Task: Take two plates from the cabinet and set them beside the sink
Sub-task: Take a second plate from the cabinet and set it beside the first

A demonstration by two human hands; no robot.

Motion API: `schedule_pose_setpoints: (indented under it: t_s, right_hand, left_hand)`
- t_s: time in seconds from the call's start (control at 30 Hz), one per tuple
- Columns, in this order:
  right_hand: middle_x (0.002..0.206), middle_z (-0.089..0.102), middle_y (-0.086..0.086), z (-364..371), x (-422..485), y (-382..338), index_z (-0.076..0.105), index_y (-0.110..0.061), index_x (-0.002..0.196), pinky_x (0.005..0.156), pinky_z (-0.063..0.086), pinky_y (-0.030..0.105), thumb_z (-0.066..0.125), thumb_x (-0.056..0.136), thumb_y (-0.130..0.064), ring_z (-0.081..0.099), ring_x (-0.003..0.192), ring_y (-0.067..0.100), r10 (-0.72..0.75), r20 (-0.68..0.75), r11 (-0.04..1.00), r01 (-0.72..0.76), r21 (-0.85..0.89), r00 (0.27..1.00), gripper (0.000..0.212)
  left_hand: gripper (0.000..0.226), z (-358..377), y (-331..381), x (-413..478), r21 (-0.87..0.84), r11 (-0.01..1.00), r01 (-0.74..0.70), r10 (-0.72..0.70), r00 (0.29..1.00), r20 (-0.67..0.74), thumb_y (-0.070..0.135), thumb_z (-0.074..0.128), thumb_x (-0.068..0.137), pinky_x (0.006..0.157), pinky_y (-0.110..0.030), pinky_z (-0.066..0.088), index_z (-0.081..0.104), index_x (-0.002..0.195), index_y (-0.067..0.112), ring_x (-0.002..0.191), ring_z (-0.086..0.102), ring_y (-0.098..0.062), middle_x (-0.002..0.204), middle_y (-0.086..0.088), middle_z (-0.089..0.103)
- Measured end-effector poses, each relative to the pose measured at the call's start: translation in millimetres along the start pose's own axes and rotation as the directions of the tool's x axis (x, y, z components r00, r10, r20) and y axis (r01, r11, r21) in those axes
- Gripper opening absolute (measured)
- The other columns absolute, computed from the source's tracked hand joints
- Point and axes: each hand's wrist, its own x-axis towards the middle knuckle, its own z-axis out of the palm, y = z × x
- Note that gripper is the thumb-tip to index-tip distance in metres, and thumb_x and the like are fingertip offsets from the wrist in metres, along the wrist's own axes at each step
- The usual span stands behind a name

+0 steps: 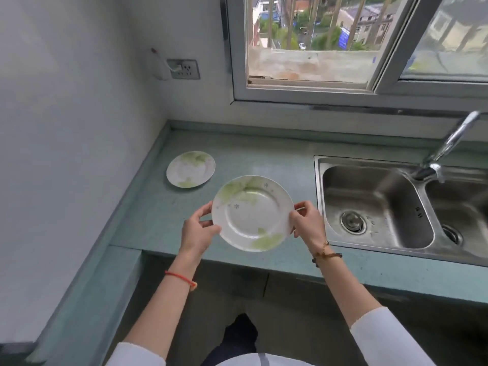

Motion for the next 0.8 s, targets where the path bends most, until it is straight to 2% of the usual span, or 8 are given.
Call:
schedule_pose_setpoints:
  t_s: [0.1, 0.2, 0.3, 0.43, 0.5, 0.57, 0.63, 0.8]
  right_hand:
    - [0.083, 0.067, 0.010, 21, 51, -10, 0.056, -0.005, 0.098, 0.040, 0.043, 0.024, 0.052, 0.085, -0.008, 0.059, 0.053, 0.024, 0.036, -0.027, 0.999, -0.037, -0.028, 0.999, 0.014]
    - [0.083, 0.065, 0.009, 42, 97, -18, 0.055, -0.007, 0.096, 0.035, 0.042, 0.021, 0.052, 0.084, -0.008, 0.059, 0.051, 0.023, 0.064, -0.039, 0.996, -0.066, -0.062, 0.997, 0.012]
    - [0.082, 0.063, 0.005, 58, 136, -25, 0.053, -0.010, 0.094, 0.033, 0.042, 0.020, 0.052, 0.085, -0.009, 0.061, 0.051, 0.020, 0.085, -0.025, 0.990, -0.088, -0.114, 0.996, 0.009]
    - [0.079, 0.065, 0.005, 77, 182, -29, 0.051, -0.011, 0.094, 0.037, 0.045, 0.021, 0.051, 0.086, -0.011, 0.065, 0.052, 0.021, 0.114, -0.005, 0.976, -0.113, -0.184, 0.993, 0.008]
    - [0.078, 0.067, 0.006, 84, 199, -28, 0.051, -0.011, 0.097, 0.043, 0.053, 0.027, 0.050, 0.087, -0.012, 0.069, 0.056, 0.025, 0.135, 0.002, 0.968, -0.131, -0.212, 0.991, 0.010]
    - [0.077, 0.069, 0.007, 89, 214, -24, 0.052, -0.011, 0.099, 0.054, 0.061, 0.037, 0.050, 0.087, -0.012, 0.072, 0.063, 0.029, 0.159, 0.007, 0.959, -0.152, -0.238, 0.987, 0.012]
    - [0.080, 0.069, 0.008, 93, 227, -19, 0.052, -0.010, 0.101, 0.059, 0.063, 0.042, 0.049, 0.088, -0.012, 0.074, 0.066, 0.030, 0.179, 0.012, 0.951, -0.170, -0.259, 0.984, 0.013]
    - [0.092, 0.067, 0.012, 99, 255, -14, 0.052, -0.011, 0.101, 0.056, 0.062, 0.037, 0.046, 0.086, -0.006, 0.073, 0.068, 0.032, 0.250, 0.041, 0.932, -0.229, -0.280, 0.967, 0.017]
  left_hand:
    - [0.071, 4, 6, 63, 0.029, 0.999, 0.015, -0.016, 1.000, 0.024, -0.015, 0.064, 0.076, 0.074, -0.027, 0.059, 0.058, 0.136, 0.024, 0.098, 0.072, -0.016, 0.110, 0.014, 0.069]
    - [0.071, 6, 7, 118, 0.053, 0.998, 0.037, -0.040, 0.998, 0.048, -0.013, 0.064, 0.074, 0.083, -0.038, 0.060, 0.060, 0.133, 0.026, 0.095, 0.073, -0.017, 0.102, 0.018, 0.070]
    - [0.071, 9, 5, 164, 0.075, 0.996, 0.049, -0.054, 0.996, 0.068, -0.012, 0.064, 0.073, 0.084, -0.035, 0.059, 0.059, 0.133, 0.026, 0.097, 0.073, -0.017, 0.114, 0.012, 0.070]
    - [0.072, 16, 1, 216, 0.110, 0.991, 0.073, -0.083, 0.993, 0.089, -0.013, 0.063, 0.075, 0.092, -0.041, 0.058, 0.056, 0.138, 0.021, 0.098, 0.072, -0.019, 0.116, 0.010, 0.067]
    - [0.073, 20, 0, 236, 0.125, 0.989, 0.084, -0.097, 0.990, 0.105, -0.015, 0.060, 0.075, 0.091, -0.037, 0.058, 0.054, 0.140, 0.018, 0.093, 0.070, -0.016, 0.121, 0.009, 0.064]
    - [0.074, 24, -1, 252, 0.156, 0.983, 0.101, -0.122, 0.984, 0.130, -0.016, 0.058, 0.076, 0.083, -0.030, 0.057, 0.052, 0.141, 0.018, 0.090, 0.069, -0.013, 0.125, 0.009, 0.062]
    - [0.074, 27, -5, 268, 0.178, 0.978, 0.112, -0.142, 0.976, 0.163, -0.017, 0.057, 0.077, 0.081, -0.028, 0.055, 0.051, 0.142, 0.018, 0.095, 0.069, -0.016, 0.132, 0.005, 0.061]
    - [0.078, 41, -12, 297, 0.199, 0.968, 0.152, -0.190, 0.964, 0.187, -0.018, 0.058, 0.077, 0.096, -0.039, 0.055, 0.048, 0.146, 0.018, 0.110, 0.066, -0.024, 0.142, 0.000, 0.057]
